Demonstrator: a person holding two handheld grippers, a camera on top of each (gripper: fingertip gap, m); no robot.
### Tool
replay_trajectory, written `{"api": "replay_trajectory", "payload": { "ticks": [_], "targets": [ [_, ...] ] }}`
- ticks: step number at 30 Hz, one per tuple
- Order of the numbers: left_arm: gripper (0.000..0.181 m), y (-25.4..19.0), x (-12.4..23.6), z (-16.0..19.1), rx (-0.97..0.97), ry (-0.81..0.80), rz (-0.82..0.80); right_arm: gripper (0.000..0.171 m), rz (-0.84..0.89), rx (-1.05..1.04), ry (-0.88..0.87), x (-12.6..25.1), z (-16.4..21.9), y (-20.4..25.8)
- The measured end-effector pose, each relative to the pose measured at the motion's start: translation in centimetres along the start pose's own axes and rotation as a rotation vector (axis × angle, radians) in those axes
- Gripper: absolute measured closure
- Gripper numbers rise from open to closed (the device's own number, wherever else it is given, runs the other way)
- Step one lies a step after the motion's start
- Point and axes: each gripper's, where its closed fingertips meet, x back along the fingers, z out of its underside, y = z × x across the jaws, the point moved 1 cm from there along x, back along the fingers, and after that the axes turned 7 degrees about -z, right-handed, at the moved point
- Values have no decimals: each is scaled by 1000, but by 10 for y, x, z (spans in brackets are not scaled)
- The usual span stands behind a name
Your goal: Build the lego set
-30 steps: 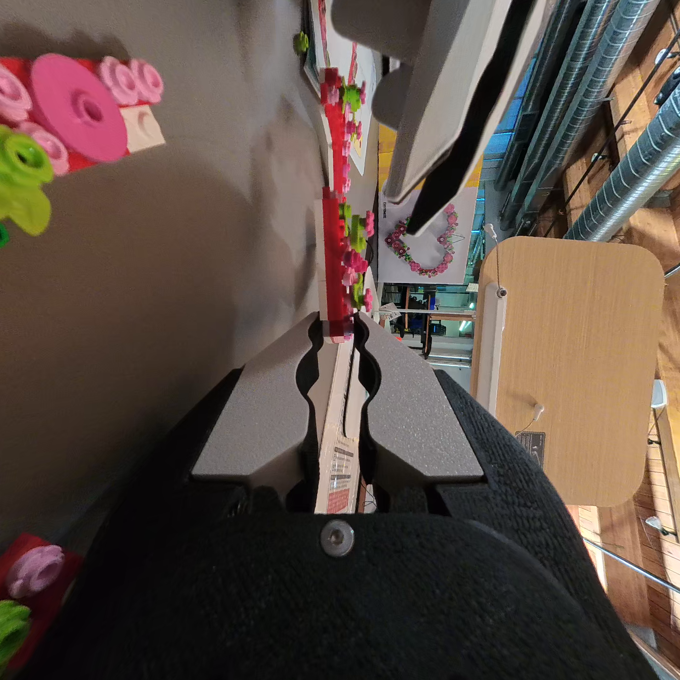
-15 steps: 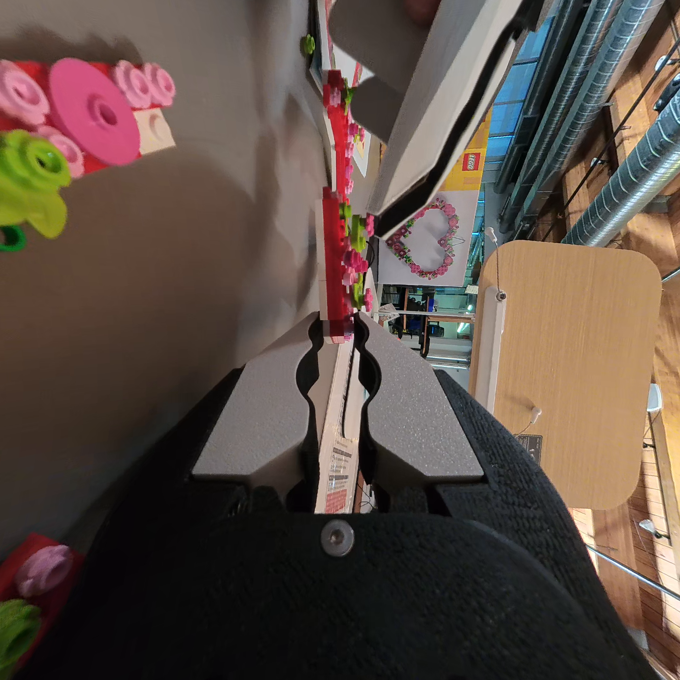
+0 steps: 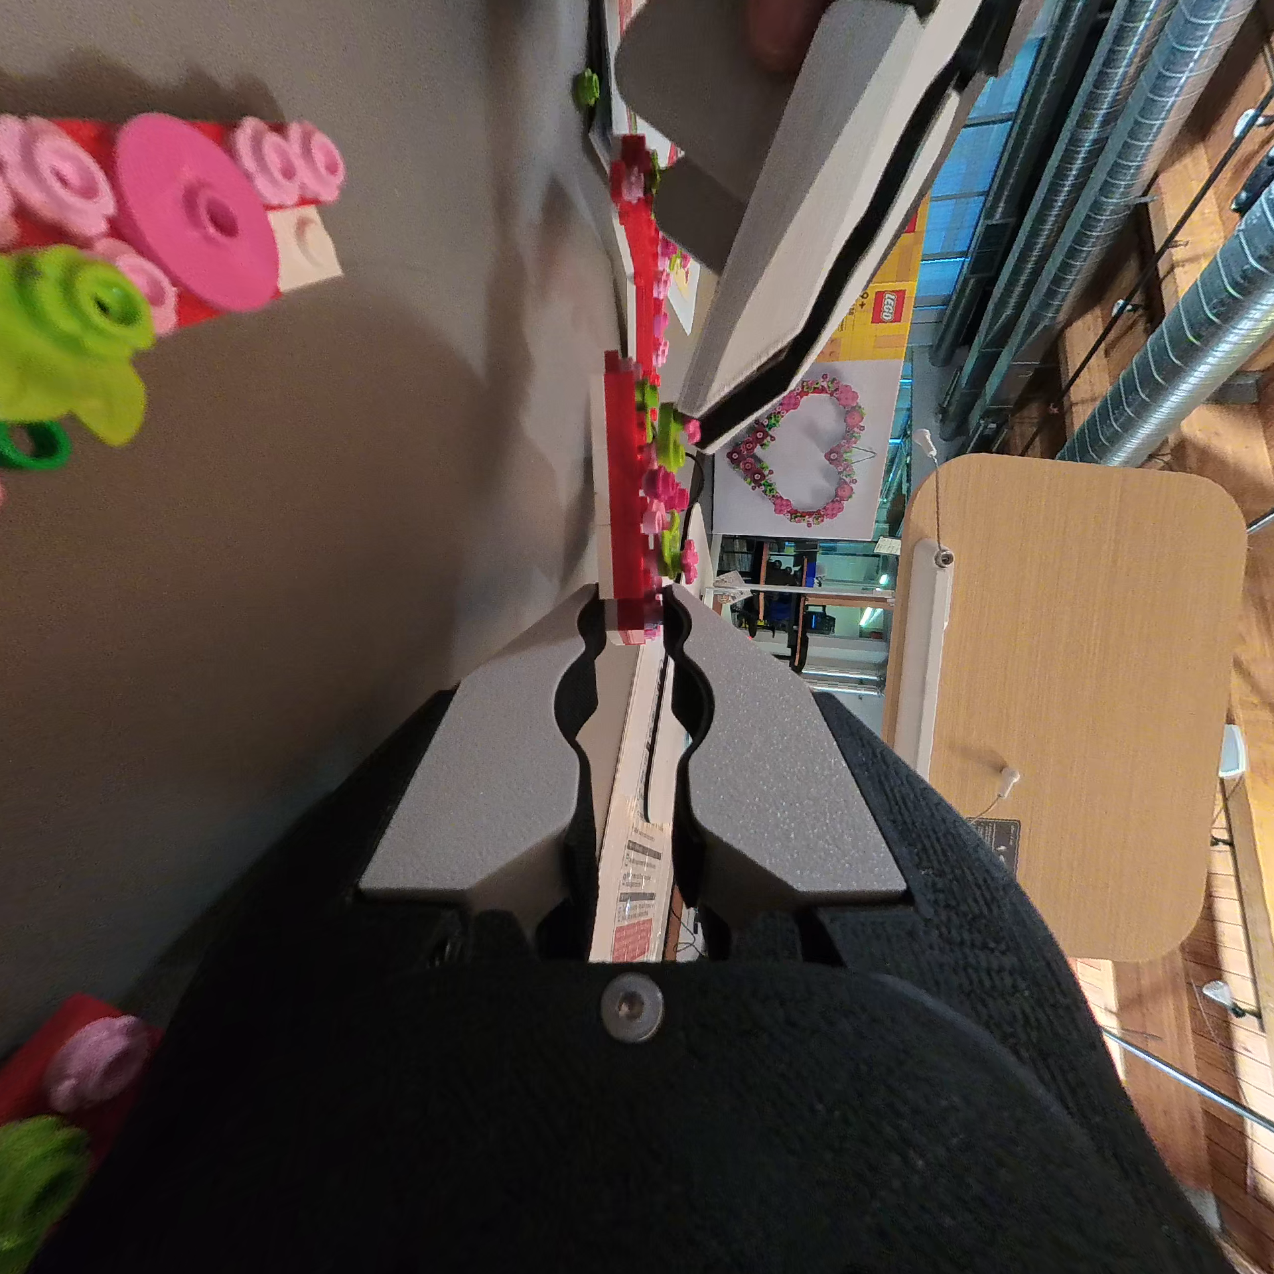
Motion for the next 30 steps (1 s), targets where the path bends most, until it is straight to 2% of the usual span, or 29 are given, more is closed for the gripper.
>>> {"api": "replay_trajectory", "payload": {
  "ticks": [10,21,30],
  "targets": [
    [173,-2,-2,3,18,21,18,157,-4,2,3,-1,1,1],
    [173,-3,1,3,214,41,112,157,-6,0,8,-1,1,1],
    [173,-3,-1,7,149,61,70,157,-8,3,11,-1,1,2]
  ]
}}
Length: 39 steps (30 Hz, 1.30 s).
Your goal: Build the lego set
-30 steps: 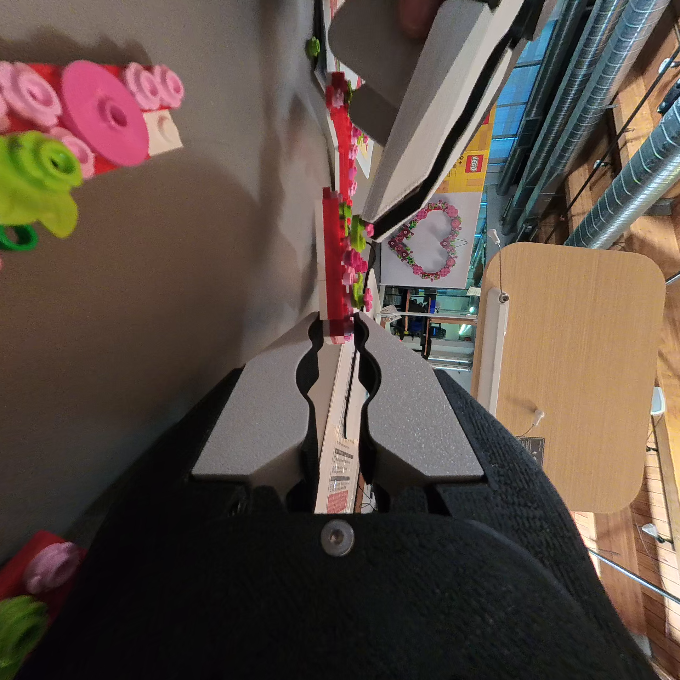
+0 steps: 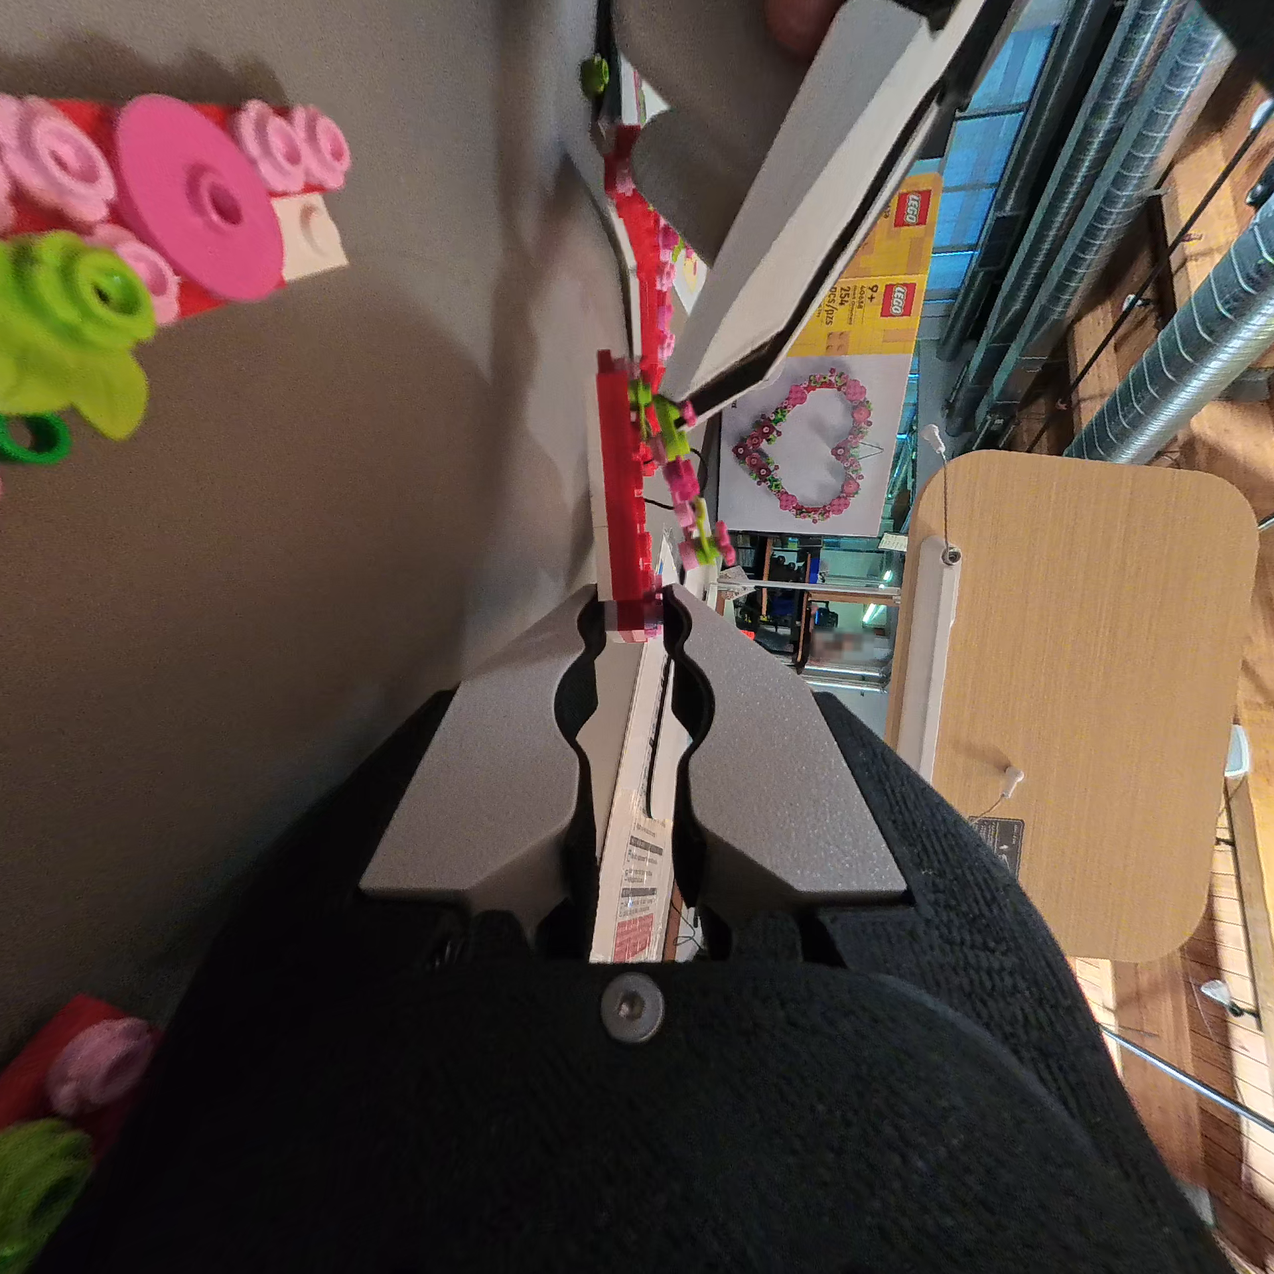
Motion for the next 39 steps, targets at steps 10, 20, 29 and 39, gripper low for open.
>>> {"api": "replay_trajectory", "payload": {
  "ticks": [10,20,29,39],
  "targets": [
    [173,-2,0,0,-31,11,-17,157,-1,-2,0,0,0,0],
    [172,-1,0,1,-43,21,-27,157,-2,-5,-1,0,0,0],
    [168,19,12,-4,-47,8,-110,157,-14,11,-14,3,0,3],
    [162,25,8,1,-205,96,-227,152,-106,20,-1,4,5,12]
  ]
}}
